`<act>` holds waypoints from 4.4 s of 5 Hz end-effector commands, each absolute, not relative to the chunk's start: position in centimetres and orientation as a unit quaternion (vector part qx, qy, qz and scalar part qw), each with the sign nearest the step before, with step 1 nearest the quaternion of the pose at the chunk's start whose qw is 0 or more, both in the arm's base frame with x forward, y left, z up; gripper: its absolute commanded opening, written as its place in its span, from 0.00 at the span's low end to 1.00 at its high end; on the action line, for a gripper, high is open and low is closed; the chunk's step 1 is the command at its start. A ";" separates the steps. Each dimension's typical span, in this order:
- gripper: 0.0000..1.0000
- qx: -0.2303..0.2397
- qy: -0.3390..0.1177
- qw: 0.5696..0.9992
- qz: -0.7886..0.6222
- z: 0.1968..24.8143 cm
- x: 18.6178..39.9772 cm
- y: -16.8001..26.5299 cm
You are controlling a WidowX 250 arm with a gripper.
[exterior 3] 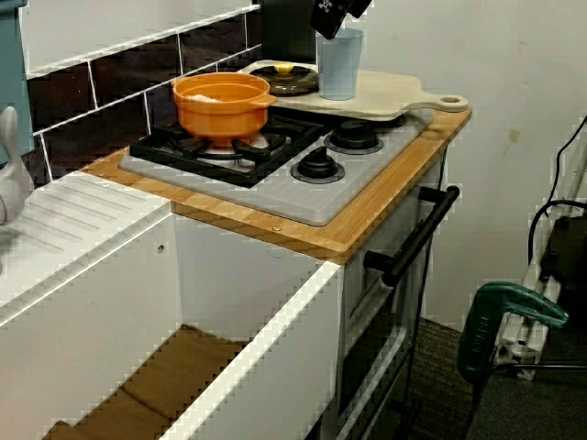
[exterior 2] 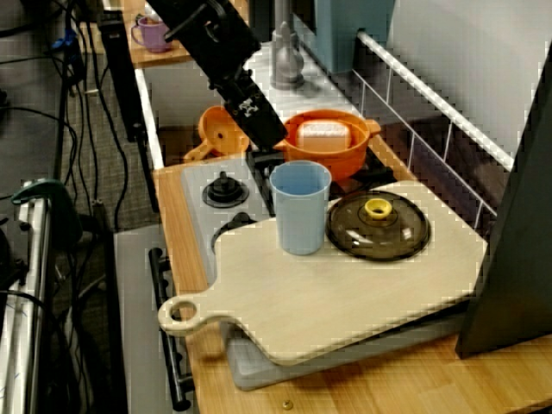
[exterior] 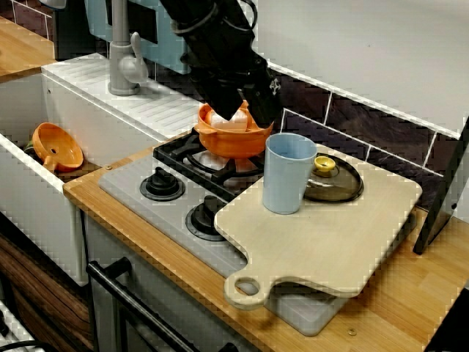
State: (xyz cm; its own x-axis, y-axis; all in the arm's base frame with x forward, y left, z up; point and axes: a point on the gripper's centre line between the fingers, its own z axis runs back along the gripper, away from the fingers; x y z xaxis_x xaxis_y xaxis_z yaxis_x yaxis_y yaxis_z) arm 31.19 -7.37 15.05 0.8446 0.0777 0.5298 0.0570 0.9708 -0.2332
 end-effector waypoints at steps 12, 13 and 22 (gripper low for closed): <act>0.00 -0.046 -0.198 0.978 -0.044 12.4 34.5 -8.9; 0.00 -0.045 -0.201 0.977 -0.054 12.4 34.3 -8.8; 0.00 0.023 -0.238 0.968 -0.078 20.3 35.2 -4.0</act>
State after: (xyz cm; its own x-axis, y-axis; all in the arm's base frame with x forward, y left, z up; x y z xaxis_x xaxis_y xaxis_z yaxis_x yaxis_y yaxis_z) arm 35.18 -3.85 17.74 0.9109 -0.1566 0.3818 0.1410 0.9876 0.0689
